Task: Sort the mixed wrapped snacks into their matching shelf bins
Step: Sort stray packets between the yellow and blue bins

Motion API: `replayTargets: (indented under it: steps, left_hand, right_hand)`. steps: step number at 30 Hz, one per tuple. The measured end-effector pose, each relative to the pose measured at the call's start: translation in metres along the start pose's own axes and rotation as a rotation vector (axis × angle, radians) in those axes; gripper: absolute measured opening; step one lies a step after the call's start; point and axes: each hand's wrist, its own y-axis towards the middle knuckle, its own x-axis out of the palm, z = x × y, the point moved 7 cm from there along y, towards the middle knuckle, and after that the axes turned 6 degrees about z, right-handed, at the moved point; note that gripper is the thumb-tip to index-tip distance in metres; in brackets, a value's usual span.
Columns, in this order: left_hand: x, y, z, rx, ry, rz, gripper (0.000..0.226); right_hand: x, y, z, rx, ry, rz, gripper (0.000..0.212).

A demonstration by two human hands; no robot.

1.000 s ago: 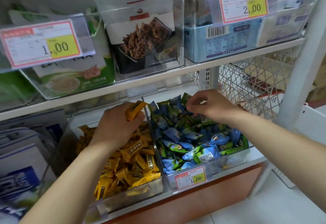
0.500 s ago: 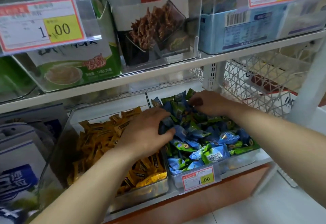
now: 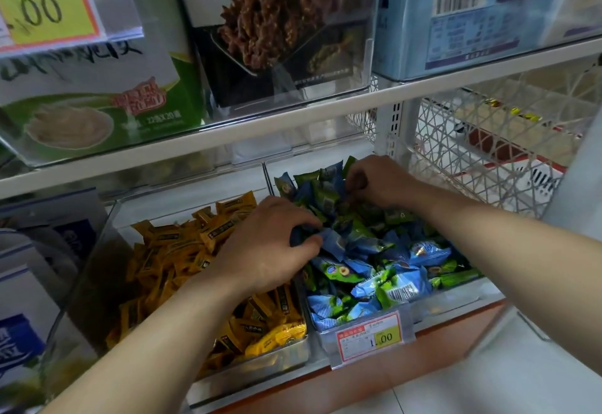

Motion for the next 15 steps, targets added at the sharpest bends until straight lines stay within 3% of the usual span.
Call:
replayTargets:
  steps: [5,8,11,15]
  left_hand:
    - [-0.008,0.003,-0.005,-0.066,-0.100,0.104,0.035]
    - [-0.019,0.007,-0.001,-0.080,-0.168,0.267,0.044]
    - [-0.022,0.013,0.013,-0.066,-0.264,0.338,0.055]
    - [-0.023,0.016,0.013,-0.081,-0.296,0.413,0.023]
  right_hand:
    - [-0.050,-0.017,-0.027,0.002,0.166,0.038,0.010]
    - [-0.069,-0.034,-0.044,0.047,0.505,-0.006,0.003]
    - [-0.067,-0.048,-0.063,0.041,0.786,-0.068,0.009]
    - [-0.057,-0.047,-0.055,0.130,0.951,-0.030,0.009]
